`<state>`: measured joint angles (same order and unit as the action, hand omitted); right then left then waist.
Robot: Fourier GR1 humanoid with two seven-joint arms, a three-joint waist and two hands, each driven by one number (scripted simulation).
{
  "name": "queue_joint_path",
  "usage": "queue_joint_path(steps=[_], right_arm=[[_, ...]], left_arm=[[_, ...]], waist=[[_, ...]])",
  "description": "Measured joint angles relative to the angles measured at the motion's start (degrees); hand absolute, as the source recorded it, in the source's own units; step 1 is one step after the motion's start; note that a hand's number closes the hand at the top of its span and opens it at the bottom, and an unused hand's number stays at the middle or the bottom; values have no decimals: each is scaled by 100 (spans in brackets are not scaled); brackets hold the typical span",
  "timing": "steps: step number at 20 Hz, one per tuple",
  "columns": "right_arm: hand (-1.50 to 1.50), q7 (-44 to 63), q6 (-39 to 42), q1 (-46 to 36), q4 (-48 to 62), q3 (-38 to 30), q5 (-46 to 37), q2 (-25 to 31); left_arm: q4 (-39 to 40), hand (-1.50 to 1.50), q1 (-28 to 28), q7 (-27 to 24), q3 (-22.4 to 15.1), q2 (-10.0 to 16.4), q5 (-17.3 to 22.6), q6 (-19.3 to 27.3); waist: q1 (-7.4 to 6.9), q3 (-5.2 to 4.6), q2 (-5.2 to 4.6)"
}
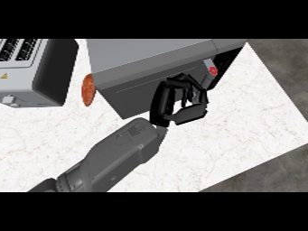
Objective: Pick up the milk, place it into the microwave and close the microwave
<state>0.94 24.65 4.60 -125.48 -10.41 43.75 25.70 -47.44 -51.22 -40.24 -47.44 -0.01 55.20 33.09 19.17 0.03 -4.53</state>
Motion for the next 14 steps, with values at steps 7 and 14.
queue_joint_path(steps=[7,14], right_arm=[[-150,108,107,-45,15,32,271,128],[-150,166,153,-105,36,-58,471,253]], left_arm=[[33,150,-27,-147,-49,0,129,14],[87,150,-55,-238,-98,1,260,0]], waist=[[9,4,-11],[21,6,1]])
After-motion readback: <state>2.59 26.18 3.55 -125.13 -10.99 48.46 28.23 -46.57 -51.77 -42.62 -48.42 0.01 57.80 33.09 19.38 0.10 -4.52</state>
